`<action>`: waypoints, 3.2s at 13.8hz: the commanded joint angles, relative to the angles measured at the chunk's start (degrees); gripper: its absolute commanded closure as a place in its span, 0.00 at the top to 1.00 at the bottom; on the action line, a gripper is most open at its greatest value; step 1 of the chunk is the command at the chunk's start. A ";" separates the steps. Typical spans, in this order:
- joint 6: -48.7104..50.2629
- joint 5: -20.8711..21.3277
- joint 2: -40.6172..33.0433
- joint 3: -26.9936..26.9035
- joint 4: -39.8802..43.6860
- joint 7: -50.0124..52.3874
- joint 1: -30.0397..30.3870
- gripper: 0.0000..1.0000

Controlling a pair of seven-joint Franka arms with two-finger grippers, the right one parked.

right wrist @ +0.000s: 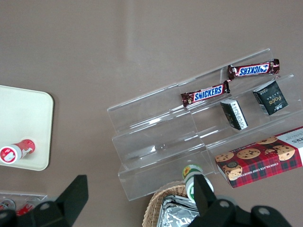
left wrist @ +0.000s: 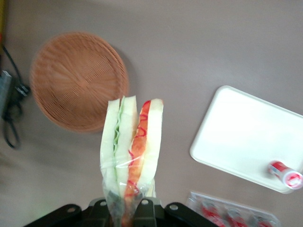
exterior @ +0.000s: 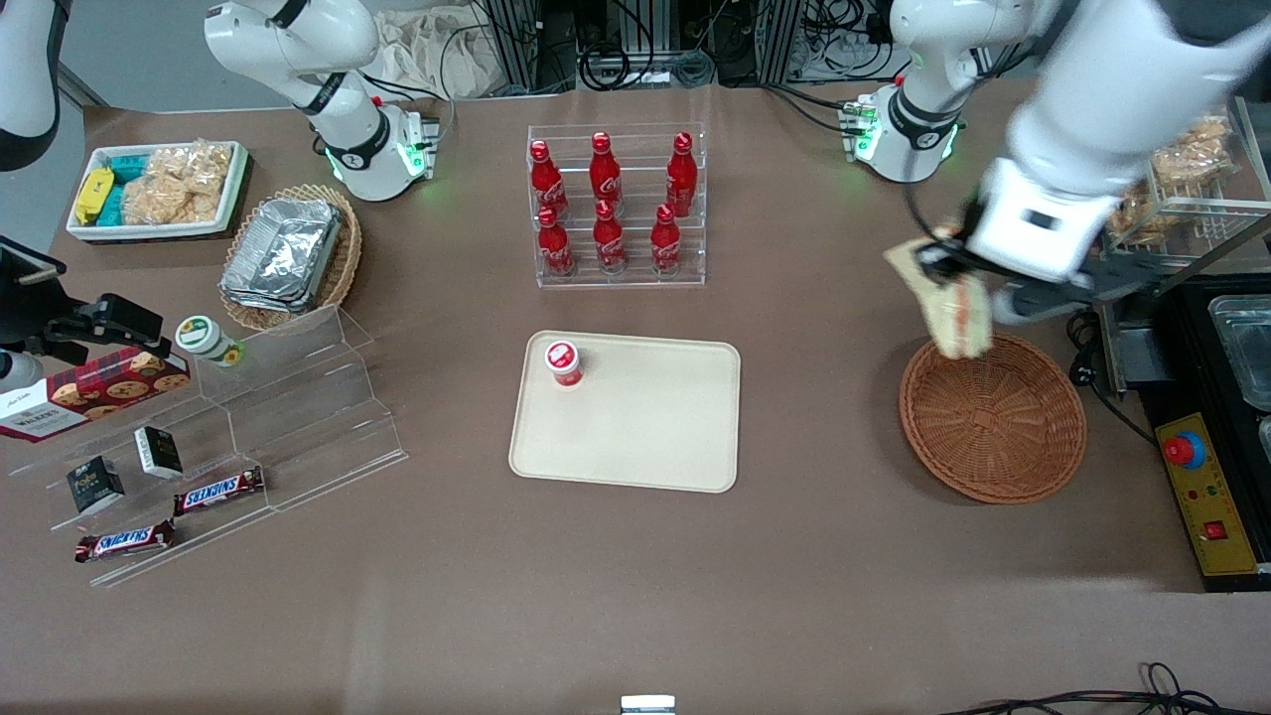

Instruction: Place sandwich from basket to tray

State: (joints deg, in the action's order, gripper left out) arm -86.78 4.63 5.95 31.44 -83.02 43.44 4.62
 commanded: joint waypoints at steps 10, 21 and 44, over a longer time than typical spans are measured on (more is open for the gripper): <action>-24.47 18.03 29.45 7.41 0.31 34.77 -12.27 0.13; -35.64 22.45 41.42 2.06 0.31 37.15 -16.56 0.25; -10.34 3.66 4.79 -8.65 -2.14 7.14 -2.77 1.00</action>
State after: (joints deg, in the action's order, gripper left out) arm -97.94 12.10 14.86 27.59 -81.98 58.38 2.50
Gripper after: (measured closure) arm 0.000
